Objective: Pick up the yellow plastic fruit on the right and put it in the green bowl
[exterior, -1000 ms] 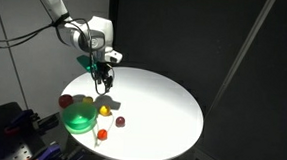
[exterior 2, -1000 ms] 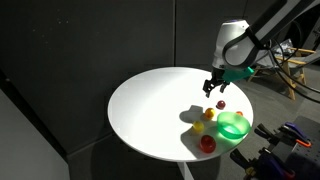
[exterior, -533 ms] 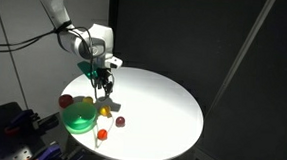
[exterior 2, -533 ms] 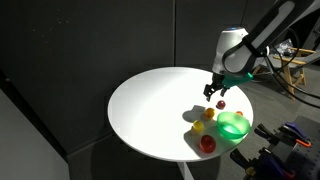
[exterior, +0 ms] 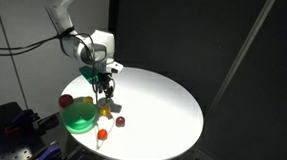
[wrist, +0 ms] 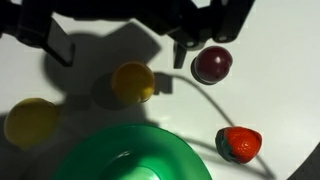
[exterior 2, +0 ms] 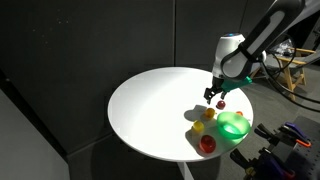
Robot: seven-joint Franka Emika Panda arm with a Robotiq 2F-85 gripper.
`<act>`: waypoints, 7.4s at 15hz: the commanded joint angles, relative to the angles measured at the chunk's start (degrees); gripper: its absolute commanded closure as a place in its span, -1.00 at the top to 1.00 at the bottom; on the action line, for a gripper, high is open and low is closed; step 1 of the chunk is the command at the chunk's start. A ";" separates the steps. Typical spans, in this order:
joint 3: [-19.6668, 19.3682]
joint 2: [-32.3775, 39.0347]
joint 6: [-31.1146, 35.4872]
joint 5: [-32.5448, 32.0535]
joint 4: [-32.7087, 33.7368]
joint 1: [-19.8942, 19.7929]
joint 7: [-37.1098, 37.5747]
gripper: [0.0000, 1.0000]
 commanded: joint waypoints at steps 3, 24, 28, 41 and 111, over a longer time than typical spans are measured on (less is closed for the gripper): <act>-1.98 3.40 -0.45 -1.00 4.01 2.45 0.55 1.00; -5.20 10.17 1.15 0.91 6.68 4.89 6.42 1.00; -5.07 11.33 1.78 1.03 7.74 5.22 6.37 1.00; -5.18 15.16 1.77 1.22 9.92 6.41 6.12 1.00; 5.10 -24.40 -4.32 -6.09 -22.03 1.26 6.62 -0.21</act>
